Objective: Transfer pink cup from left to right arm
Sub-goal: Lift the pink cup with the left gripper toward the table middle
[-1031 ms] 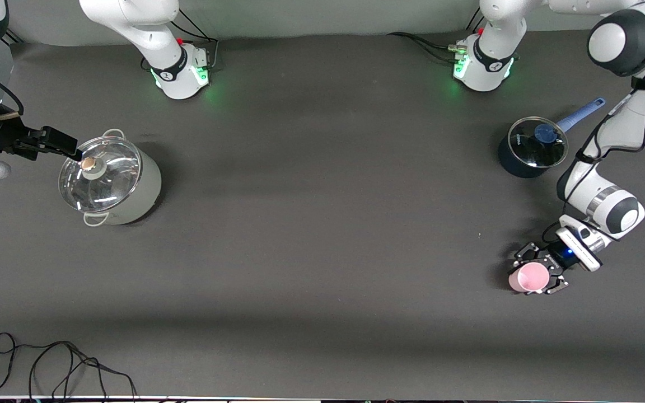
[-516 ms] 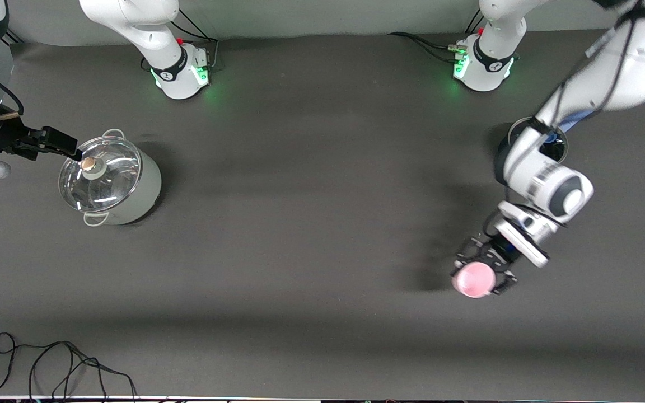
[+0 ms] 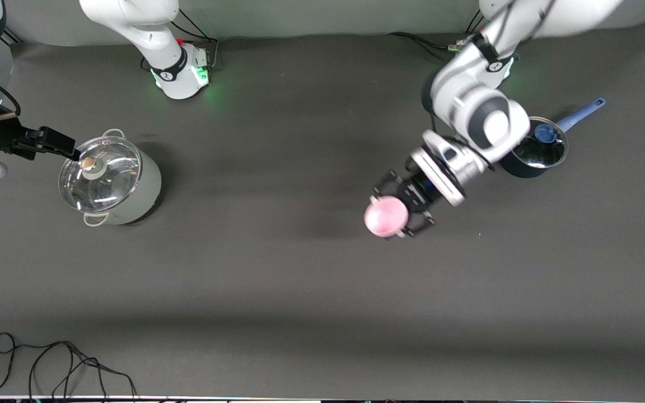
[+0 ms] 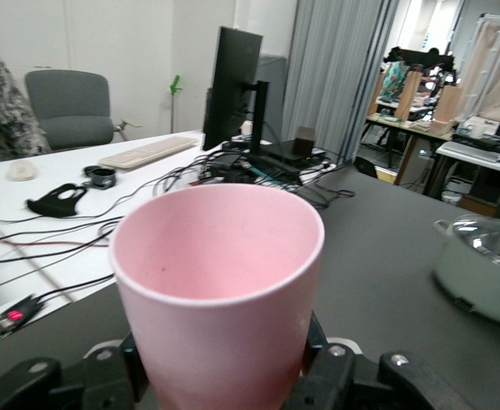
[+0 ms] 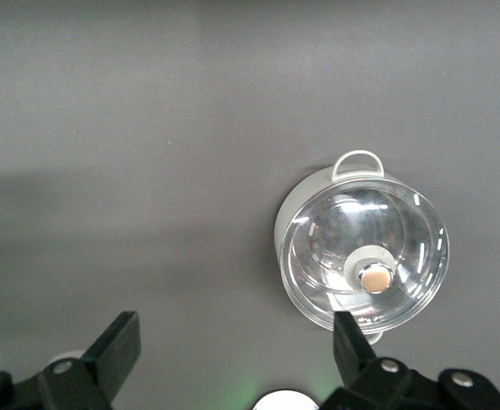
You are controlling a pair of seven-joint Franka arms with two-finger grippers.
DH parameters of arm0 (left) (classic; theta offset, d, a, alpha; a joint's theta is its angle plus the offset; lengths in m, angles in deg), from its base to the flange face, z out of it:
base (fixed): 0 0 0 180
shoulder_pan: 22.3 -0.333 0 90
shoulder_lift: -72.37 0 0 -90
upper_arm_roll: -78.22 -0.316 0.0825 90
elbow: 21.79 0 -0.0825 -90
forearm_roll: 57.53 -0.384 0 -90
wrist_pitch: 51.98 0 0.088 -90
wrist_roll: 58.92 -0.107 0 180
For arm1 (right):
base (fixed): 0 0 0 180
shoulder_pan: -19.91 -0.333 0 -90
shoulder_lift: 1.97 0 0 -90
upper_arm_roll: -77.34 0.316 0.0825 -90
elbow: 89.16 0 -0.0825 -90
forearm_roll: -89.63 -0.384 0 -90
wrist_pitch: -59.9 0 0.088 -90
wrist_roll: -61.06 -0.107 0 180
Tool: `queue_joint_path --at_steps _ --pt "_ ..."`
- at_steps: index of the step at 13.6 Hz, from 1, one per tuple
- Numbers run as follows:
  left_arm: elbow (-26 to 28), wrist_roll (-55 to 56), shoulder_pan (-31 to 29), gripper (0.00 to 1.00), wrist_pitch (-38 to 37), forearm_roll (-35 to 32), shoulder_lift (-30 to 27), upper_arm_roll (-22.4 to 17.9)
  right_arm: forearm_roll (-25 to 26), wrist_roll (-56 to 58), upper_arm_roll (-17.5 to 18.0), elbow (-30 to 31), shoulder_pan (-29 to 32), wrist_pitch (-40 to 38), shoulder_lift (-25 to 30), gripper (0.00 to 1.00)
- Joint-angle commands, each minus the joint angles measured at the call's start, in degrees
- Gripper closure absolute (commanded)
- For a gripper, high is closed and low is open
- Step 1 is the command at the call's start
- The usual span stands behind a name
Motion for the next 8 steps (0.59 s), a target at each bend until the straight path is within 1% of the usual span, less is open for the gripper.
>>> queue_joint_path --at_steps 1,2,3,4,5,6,8 --pt "-3.4 5.5 5.3 0.54 6.7 1.1 -3.8 1.6 -4.0 -6.5 -1.0 -0.5 -0.1 -1.0 0.1 0.0" --pt "-4.8 6.5 8.1 0.54 9.1 1.0 -3.8 1.5 -5.3 -10.4 -1.1 -0.7 -0.2 -1.1 0.1 0.0" --pt "-5.9 7.7 10.4 0.55 11.3 1.0 -3.8 1.3 -5.5 -15.5 -1.1 -0.8 -0.6 -1.1 0.1 0.0" --pt "-6.7 8.0 11.6 0.55 13.1 1.0 -3.8 1.3 -5.9 -21.6 -0.7 -0.8 -0.7 -1.2 0.1 0.0" --pt "-7.4 8.2 12.2 0.54 14.1 1.0 -3.7 1.3 -6.6 -27.0 -0.4 -1.0 -0.8 -1.2 0.0 0.0" --pt "-7.7 8.7 12.9 0.54 14.6 1.0 -3.6 1.2 -8.4 -31.7 0.0 -1.4 -0.7 -1.2 0.1 0.0" --pt "-8.0 8.9 12.9 0.54 14.8 1.0 -3.6 1.2 -12.5 -40.8 0.1 -4.3 -0.8 -3.4 -0.4 0.0"
